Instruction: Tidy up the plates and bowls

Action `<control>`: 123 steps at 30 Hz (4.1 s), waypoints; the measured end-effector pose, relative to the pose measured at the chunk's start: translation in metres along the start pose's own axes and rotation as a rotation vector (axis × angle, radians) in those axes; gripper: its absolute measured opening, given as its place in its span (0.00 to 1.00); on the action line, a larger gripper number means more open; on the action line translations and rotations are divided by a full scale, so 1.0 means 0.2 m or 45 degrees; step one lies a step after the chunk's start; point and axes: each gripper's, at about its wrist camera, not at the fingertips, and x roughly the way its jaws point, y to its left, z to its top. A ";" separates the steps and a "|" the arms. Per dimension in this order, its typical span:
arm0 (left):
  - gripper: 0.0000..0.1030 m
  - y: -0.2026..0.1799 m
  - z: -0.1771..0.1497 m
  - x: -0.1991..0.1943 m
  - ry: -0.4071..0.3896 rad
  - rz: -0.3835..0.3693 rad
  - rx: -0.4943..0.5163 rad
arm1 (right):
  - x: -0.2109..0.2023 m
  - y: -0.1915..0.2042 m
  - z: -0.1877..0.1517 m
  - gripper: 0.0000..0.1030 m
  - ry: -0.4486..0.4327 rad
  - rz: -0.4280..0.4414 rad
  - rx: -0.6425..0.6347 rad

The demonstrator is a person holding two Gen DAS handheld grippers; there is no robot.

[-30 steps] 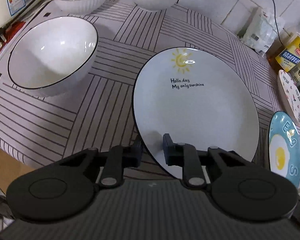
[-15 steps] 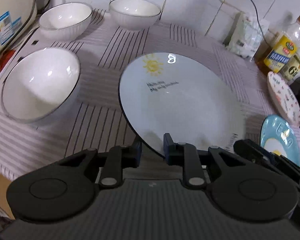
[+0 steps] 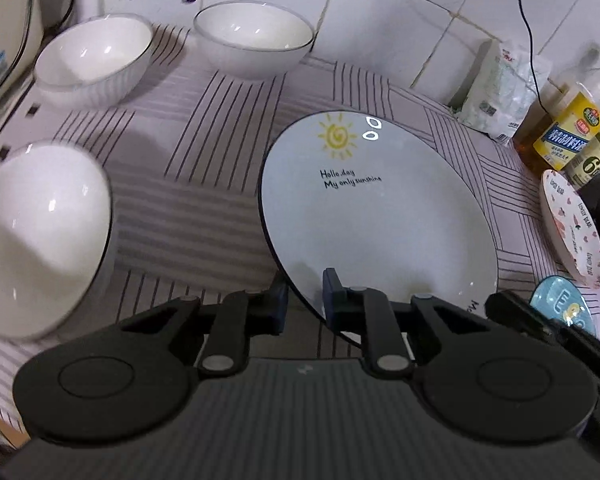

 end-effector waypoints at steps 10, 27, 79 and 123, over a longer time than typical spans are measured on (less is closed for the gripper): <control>0.14 0.04 0.14 0.12 -0.019 0.061 0.013 | 0.13 -0.14 0.23 0.28 -0.019 -0.145 -0.132; 0.47 -0.18 0.10 -0.19 -0.101 0.080 0.122 | -0.44 -0.34 0.15 0.60 -0.155 -0.101 -0.107; 0.15 -0.78 -0.40 0.15 0.253 -0.261 0.278 | -0.56 -0.91 -0.39 0.19 0.020 -0.173 0.475; 0.23 0.00 0.09 0.00 0.110 0.040 -0.032 | 0.13 -0.28 0.24 0.22 0.134 0.207 0.005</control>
